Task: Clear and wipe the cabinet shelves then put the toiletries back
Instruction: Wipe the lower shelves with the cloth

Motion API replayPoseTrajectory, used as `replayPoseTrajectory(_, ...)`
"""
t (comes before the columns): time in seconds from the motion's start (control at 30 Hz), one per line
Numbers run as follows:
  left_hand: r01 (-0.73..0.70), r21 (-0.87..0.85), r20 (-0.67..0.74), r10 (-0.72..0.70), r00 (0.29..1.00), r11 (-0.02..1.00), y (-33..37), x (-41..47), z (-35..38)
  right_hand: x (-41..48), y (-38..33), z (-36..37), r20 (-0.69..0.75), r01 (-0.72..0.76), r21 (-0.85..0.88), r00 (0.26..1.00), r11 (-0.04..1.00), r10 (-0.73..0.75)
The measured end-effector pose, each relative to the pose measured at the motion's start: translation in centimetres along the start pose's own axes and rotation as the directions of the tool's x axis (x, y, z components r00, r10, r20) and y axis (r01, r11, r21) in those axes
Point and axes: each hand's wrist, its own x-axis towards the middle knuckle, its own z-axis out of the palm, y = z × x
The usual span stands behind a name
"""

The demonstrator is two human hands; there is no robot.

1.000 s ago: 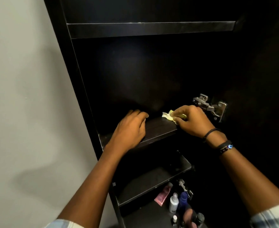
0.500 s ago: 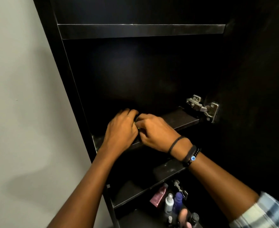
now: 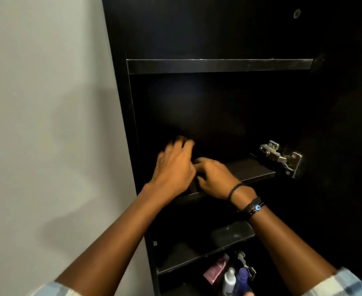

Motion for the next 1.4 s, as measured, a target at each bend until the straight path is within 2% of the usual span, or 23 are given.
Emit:
replayPoseTrajectory(0.17, -0.041, 0.036, 0.046, 0.040, 0.998, 0.999, 1.0, 0.1, -6.8, 0.7, -7.2, 1.6, 0.132, 0.210, 0.044, 0.968, 0.977, -0.214)
replayPoseTrajectory(0.33, -0.054, 0.070, 0.124, 0.045, 0.991, 0.996, 0.9, -0.9, -8.9, -0.6, -6.7, 2.2, 0.000, 0.306, 0.143, 0.951, 0.941, -0.309)
replayPoseTrajectory(0.43, -0.097, 0.097, 0.155, 0.081, 0.985, 0.991, 0.7, -1.3, -8.6, -2.0, -5.5, 1.7, -0.022, 0.321, 0.063, 0.947, 0.945, -0.320)
replayPoseTrajectory(0.53, -0.141, 0.084, 0.144, 0.128, 0.981, 0.986, 0.7, -1.8, -9.2, -2.8, -3.2, 0.2, 0.007, 0.203, -0.014, 0.979, 0.979, -0.203)
replayPoseTrajectory(0.6, -0.203, 0.101, 0.069, 0.197, 0.978, 0.974, 0.9, -2.4, -9.8, -3.4, -1.1, -1.7, -0.073, 0.091, 0.032, 0.993, 0.995, -0.089)
replayPoseTrajectory(0.67, -0.297, 0.124, -0.129, 0.312, 0.941, 0.947, 1.4, -2.9, -10.7, -4.4, 0.2, -5.3, -0.271, 0.038, 0.182, 0.963, 0.983, 0.013)
replayPoseTrajectory(0.77, -0.432, 0.170, -0.417, 0.462, 0.783, 0.886, 3.1, -2.1, -13.1, -5.5, -0.7, -13.3, -0.543, 0.163, 0.341, 0.838, 0.926, 0.052)
replayPoseTrajectory(0.83, -0.458, 0.225, -0.504, 0.505, 0.701, 0.860, 3.8, -0.8, -15.0, -5.8, -2.1, -18.3, -0.662, 0.263, 0.329, 0.749, 0.907, 0.023)
replayPoseTrajectory(0.87, -0.452, 0.239, -0.526, 0.505, 0.684, 0.860, 4.1, -0.1, -16.0, -5.5, -2.2, -20.2, -0.705, 0.278, 0.278, 0.709, 0.919, -0.001)
replayPoseTrajectory(0.93, -0.414, 0.217, -0.513, 0.464, 0.722, 0.884, 3.9, 1.4, -17.6, -3.9, -1.6, -22.8, -0.748, 0.179, 0.173, 0.663, 0.968, 0.011)
replayPoseTrajectory(0.97, -0.389, 0.207, -0.476, 0.440, 0.762, 0.898, 3.7, 2.1, -18.2, -2.7, -1.1, -23.6, -0.733, 0.083, 0.134, 0.679, 0.988, 0.042)
replayPoseTrajectory(1.03, -0.341, 0.243, -0.377, 0.413, 0.829, 0.908, 2.6, 3.4, -18.5, -0.7, -0.2, -24.4, -0.597, -0.127, 0.006, 0.796, 0.992, 0.105)
replayPoseTrajectory(1.1, -0.339, 0.329, -0.291, 0.436, 0.851, 0.881, 1.7, 4.0, -18.7, 0.5, -0.6, -24.0, -0.427, -0.223, -0.123, 0.892, 0.967, 0.151)
replayPoseTrajectory(1.17, -0.364, 0.440, -0.252, 0.502, 0.828, 0.821, 0.9, 4.2, -18.8, 1.1, -2.5, -22.9, -0.370, -0.153, -0.142, 0.924, 0.978, 0.091)
replayPoseTrajectory(1.23, -0.367, 0.543, -0.287, 0.578, 0.764, 0.755, 0.5, 4.6, -19.1, 1.5, -5.8, -21.2, -0.353, 0.016, -0.150, 0.933, 0.989, -0.068)
replayPoseTrajectory(1.3, -0.355, 0.645, -0.324, 0.663, 0.675, 0.677, 0.1, 5.0, -19.6, 1.7, -9.4, -19.1, -0.321, 0.215, -0.204, 0.907, 0.955, -0.273)
replayPoseTrajectory(1.33, -0.347, 0.674, -0.326, 0.683, 0.653, 0.653, 0.0, 5.2, -19.9, 1.6, -10.9, -18.2, -0.299, 0.288, -0.223, 0.889, 0.931, -0.347)
replayPoseTrajectory(1.4, -0.318, 0.705, -0.308, 0.677, 0.668, 0.634, -0.2, 5.3, -20.2, 1.2, -12.5, -17.4, -0.272, 0.349, -0.220, 0.875, 0.911, -0.401)
